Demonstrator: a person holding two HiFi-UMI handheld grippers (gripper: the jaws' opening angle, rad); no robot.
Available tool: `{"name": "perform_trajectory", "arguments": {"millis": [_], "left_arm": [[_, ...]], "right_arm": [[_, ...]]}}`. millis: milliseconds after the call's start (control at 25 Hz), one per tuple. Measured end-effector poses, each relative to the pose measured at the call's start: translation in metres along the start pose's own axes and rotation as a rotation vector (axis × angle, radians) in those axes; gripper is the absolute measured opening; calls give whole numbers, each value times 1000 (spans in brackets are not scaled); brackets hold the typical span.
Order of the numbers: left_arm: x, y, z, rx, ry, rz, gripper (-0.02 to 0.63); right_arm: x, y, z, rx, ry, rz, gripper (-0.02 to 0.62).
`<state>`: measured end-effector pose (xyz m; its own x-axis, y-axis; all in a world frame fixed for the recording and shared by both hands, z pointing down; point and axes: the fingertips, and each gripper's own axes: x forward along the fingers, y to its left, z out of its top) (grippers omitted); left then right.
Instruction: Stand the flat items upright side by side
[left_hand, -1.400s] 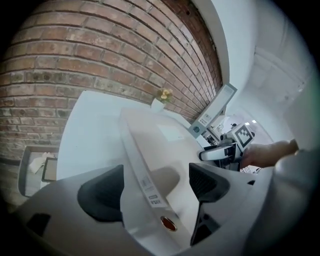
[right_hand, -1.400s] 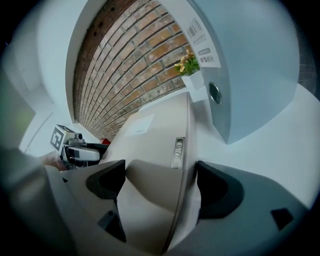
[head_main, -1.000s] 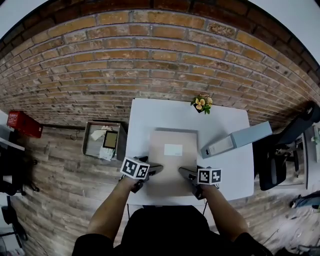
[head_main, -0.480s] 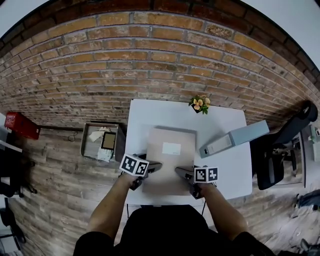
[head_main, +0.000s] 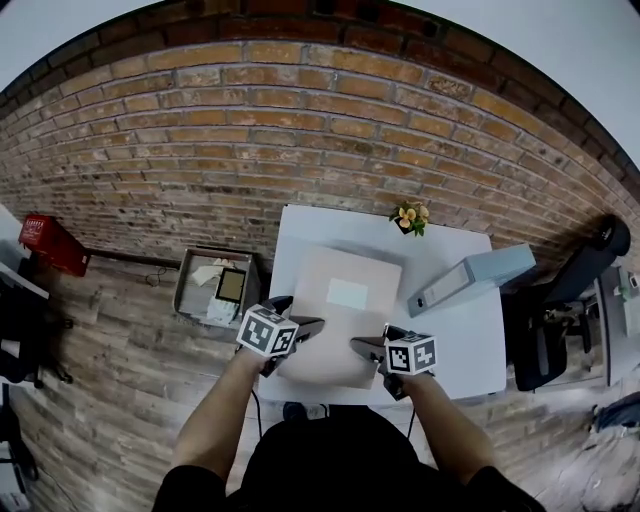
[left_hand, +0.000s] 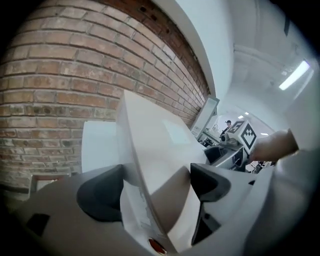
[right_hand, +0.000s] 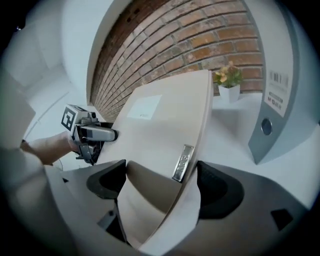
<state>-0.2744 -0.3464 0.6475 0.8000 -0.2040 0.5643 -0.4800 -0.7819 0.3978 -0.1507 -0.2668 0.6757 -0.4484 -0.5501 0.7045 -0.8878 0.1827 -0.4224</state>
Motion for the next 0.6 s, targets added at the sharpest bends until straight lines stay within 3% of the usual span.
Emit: {"name": "perform_trajectory", "arguments": {"millis": [240, 600], "left_arm": [[-28, -10, 15, 59, -101, 12, 417], [-41, -41, 19, 152, -152, 41, 407]], "right_arm": [[-19, 19, 10, -113, -71, -68, 426], [-60, 20, 15, -223, -184, -122, 368]]}}
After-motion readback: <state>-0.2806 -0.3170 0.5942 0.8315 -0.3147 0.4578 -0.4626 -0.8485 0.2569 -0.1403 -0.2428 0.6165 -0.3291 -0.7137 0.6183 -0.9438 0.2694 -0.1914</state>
